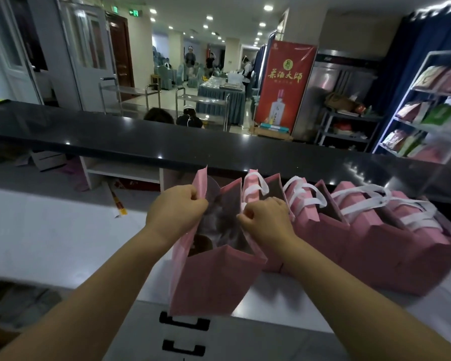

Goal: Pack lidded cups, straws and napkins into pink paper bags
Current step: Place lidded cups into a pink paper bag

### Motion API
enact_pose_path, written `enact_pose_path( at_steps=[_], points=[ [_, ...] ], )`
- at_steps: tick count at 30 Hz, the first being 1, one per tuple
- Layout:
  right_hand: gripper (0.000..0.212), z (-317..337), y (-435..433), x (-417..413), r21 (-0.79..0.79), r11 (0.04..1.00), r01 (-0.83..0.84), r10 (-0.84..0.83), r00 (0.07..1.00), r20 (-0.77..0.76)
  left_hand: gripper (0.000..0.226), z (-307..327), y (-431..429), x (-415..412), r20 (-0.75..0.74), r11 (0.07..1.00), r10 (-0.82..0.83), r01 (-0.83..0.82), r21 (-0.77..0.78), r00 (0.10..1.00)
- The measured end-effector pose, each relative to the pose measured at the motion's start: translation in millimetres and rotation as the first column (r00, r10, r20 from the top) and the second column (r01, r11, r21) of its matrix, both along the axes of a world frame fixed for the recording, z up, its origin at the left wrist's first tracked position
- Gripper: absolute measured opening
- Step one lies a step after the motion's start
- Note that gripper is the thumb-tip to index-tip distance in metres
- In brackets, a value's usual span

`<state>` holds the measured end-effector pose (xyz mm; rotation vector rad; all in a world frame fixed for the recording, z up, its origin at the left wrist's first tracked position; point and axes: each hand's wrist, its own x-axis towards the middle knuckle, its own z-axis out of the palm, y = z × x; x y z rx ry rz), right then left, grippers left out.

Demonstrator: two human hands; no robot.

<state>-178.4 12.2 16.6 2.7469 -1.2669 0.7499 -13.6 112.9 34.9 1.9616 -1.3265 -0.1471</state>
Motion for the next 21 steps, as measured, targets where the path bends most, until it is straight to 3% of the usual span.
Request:
enact_pose_path(
  at_steps=[5,8,15,21],
  points=[
    [0.030,0,31,-82,0.036,0.997,-0.061,0.056,0.991,0.120,0.023,11,20,-79,-0.008,0.996,-0.078,0.078,0.033,0.997],
    [0.033,0,47,-146,0.061,0.998,-0.033,0.027,0.994,0.110,0.027,20,27,-144,0.009,0.994,-0.098,0.097,0.041,0.995],
    [0.033,-6,67,-308,0.130,0.979,0.158,-0.161,0.987,0.014,0.020,10,23,-288,-0.168,0.957,-0.275,0.285,0.044,0.947],
    [0.036,-11,77,-434,0.229,0.894,0.386,-0.395,0.919,-0.006,0.015,-5,-5,-397,-0.268,0.886,-0.428,0.460,0.066,0.863]
  ],
)
